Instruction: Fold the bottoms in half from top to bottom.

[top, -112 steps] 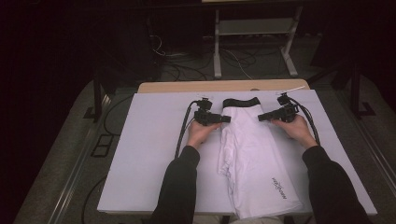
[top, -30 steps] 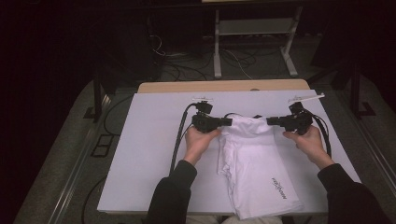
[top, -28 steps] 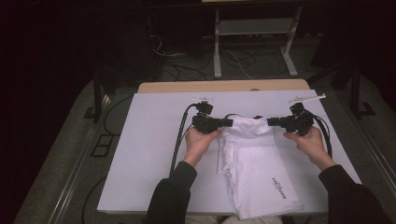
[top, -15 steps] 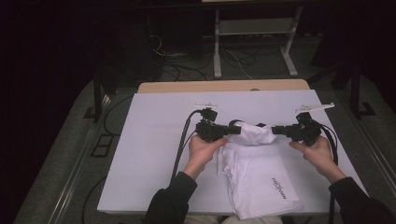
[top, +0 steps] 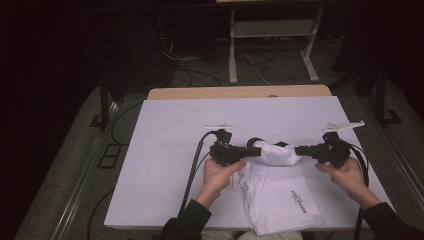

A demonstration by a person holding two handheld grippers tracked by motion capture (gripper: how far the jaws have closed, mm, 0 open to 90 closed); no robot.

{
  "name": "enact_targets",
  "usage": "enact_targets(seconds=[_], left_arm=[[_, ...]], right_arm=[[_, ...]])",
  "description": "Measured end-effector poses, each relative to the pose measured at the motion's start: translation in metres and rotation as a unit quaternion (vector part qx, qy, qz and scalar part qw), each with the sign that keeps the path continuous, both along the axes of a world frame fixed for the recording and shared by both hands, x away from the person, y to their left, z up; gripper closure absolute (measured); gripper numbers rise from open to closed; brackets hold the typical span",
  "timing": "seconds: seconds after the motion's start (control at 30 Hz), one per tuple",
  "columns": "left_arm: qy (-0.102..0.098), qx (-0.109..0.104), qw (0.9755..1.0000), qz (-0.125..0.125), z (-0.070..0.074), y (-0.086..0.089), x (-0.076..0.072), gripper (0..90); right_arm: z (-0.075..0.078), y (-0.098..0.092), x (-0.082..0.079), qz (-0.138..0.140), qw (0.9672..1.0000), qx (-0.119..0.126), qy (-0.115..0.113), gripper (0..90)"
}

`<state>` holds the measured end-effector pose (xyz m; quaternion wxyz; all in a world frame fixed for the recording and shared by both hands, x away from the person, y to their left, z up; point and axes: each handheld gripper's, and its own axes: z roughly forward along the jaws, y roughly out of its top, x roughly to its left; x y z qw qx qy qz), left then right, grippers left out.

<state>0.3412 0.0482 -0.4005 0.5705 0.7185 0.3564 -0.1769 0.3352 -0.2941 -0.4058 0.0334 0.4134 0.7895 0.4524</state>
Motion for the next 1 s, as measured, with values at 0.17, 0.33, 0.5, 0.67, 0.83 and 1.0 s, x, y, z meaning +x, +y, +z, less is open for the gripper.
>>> enact_targets(seconds=[0.17,0.33,0.5,0.67,0.83,1.0], left_arm=[[0.003,-0.007,1.0,-0.003,-0.006,0.002,-0.008,87.9],[0.004,-0.007,0.9999,-0.009,-0.011,0.001,-0.015,88.0],[0.007,-0.007,0.9999,-0.012,-0.015,0.002,-0.02,88.0],[0.007,-0.001,0.9998,-0.016,-0.017,0.002,-0.023,88.0],[0.009,0.004,0.9997,-0.022,-0.022,0.001,-0.029,88.0],[0.014,0.011,0.9995,-0.028,-0.026,0.0,-0.032,88.0]], right_arm=[[-0.002,-0.001,-0.003,0.009,0.9999,0.005,0.008,87.6],[-0.004,-0.003,-0.005,0.013,0.9998,0.01,0.013,87.6],[-0.005,-0.004,-0.008,0.022,0.9994,0.014,0.021,87.6],[-0.007,-0.004,-0.012,0.033,0.999,0.014,0.026,87.6],[-0.011,-0.005,-0.016,0.041,0.9985,0.011,0.035,87.6],[-0.015,-0.005,-0.018,0.045,0.998,0.006,0.044,87.6]])
